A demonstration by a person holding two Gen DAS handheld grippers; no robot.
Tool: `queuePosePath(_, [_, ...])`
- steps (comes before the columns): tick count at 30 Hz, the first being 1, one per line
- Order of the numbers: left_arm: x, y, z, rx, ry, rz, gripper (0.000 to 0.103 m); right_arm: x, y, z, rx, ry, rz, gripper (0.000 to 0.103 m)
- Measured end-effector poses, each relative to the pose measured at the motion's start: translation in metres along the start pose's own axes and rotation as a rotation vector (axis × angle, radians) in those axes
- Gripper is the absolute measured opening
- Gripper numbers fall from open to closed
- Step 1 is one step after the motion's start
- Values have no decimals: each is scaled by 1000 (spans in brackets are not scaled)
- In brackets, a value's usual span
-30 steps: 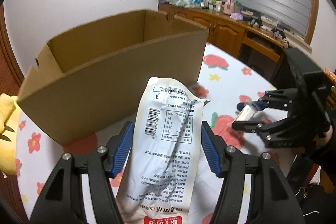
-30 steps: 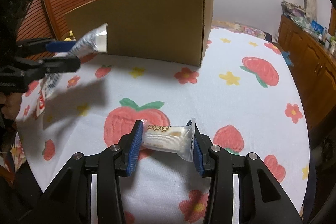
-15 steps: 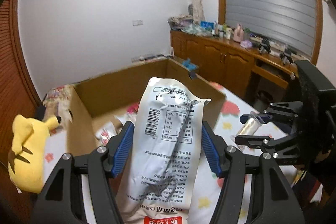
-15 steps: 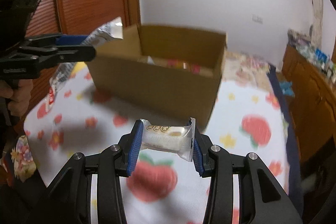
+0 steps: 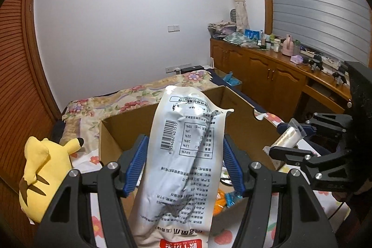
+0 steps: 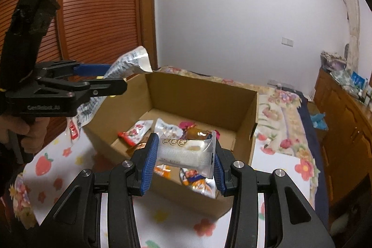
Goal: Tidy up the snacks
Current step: 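Carry the sausage pack and white packet over the box and release both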
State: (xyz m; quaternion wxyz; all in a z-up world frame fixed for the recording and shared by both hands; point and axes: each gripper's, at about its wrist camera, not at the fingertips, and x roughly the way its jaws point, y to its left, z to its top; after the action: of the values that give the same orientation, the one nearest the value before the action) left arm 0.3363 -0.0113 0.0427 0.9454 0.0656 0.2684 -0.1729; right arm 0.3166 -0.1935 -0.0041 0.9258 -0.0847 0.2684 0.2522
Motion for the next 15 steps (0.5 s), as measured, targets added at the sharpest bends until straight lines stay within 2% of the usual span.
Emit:
queuePosePath(6, [12,10,7,-24,4,19,64,27,-10,4,8,32,-5,43])
queuePosePath(15, [27,17,2,-51,24,56,65,44,-13,-1,20,64,1,50])
